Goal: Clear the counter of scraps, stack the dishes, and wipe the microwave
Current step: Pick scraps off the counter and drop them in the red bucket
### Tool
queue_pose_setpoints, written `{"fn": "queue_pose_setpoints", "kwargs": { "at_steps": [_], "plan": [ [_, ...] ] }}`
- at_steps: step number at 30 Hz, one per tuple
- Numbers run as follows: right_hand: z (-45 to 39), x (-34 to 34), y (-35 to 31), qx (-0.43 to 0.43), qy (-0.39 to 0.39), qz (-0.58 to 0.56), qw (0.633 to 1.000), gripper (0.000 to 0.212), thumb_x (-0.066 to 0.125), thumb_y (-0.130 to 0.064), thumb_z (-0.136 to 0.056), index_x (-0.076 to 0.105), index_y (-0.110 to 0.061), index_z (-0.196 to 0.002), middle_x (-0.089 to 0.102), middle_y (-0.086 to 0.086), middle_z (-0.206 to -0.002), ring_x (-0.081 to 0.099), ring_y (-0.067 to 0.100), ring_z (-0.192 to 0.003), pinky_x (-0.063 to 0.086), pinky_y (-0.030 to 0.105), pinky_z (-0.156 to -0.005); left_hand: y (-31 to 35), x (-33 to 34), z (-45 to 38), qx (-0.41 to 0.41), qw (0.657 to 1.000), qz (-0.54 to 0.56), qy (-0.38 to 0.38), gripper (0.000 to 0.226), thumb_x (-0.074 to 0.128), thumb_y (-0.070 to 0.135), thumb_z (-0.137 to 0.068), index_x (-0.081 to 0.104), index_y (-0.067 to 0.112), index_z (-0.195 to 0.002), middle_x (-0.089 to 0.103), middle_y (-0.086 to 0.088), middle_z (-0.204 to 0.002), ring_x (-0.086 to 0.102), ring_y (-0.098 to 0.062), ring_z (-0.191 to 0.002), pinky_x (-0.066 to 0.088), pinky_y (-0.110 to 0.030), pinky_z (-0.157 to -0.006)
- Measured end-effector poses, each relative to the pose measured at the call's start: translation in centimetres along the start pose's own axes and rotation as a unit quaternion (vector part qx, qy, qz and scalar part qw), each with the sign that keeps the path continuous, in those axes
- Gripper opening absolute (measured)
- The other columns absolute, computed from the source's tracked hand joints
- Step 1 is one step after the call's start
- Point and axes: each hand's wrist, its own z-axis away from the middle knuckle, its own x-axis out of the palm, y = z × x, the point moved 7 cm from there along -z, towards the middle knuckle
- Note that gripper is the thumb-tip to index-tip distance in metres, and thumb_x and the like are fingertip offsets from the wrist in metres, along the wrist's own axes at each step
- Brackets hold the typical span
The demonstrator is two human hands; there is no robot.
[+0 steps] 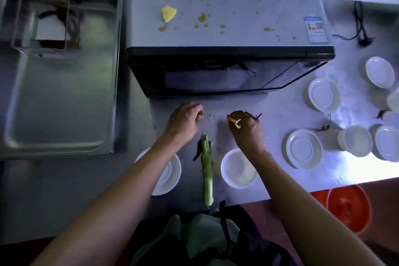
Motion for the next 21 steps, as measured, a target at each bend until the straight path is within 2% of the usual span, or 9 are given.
{"fn": "queue_pose_setpoints", "kwargs": {
  "at_steps": [9, 14, 17, 21],
  "plan": [
    [4.0, -6.4, 8.9, 0.05, 0.045, -0.016, 0.998, 0.019, 0.066, -0.025, -0.093, 0.071, -0.017, -0.11, 0.072, 0.007, -0.101, 0.068, 0.028, -0.082, 0.057, 0.042, -0.07, 9.1, 5.9, 0.5, 0.072, 0.996, 0.0, -0.048, 0.016, 0.065, -0.004, -0.081, 0.066, 0.01, -0.091, 0.063, -0.005, -0.091, 0.059, -0.027, -0.089, 0.048, -0.036, -0.076],
    [7.7, -11.3, 15.4, 0.062, 0.084, -0.064, 0.992, 0.017, 0.067, -0.026, -0.093, 0.071, -0.013, -0.104, 0.071, 0.008, -0.096, 0.065, 0.029, -0.082, 0.053, 0.045, -0.072, 17.1, 9.7, 2.1, 0.105, 0.992, -0.02, -0.063, 0.016, 0.066, -0.002, -0.081, 0.068, 0.011, -0.091, 0.063, -0.005, -0.09, 0.058, -0.028, -0.088, 0.037, -0.031, -0.07],
    [10.5, -14.0, 20.0, 0.092, 0.092, -0.098, 0.987, 0.012, 0.065, -0.024, -0.092, 0.07, -0.017, -0.1, 0.07, 0.003, -0.099, 0.064, 0.026, -0.083, 0.053, 0.044, -0.073, 22.8, 12.7, 3.4, 0.133, 0.988, -0.017, -0.081, 0.018, 0.064, -0.005, -0.081, 0.07, 0.008, -0.091, 0.066, -0.009, -0.09, 0.062, -0.033, -0.091, 0.045, -0.037, -0.084],
    [14.6, -18.2, 26.1, 0.095, 0.129, -0.096, 0.983, 0.014, 0.067, -0.025, -0.091, 0.071, -0.015, -0.101, 0.071, 0.006, -0.095, 0.064, 0.028, -0.082, 0.052, 0.043, -0.072, 30.4, 17.4, 5.3, 0.173, 0.978, -0.026, -0.113, 0.017, 0.063, -0.003, -0.082, 0.071, 0.007, -0.093, 0.068, -0.01, -0.095, 0.062, -0.032, -0.093, 0.05, -0.041, -0.079]
  ]
}}
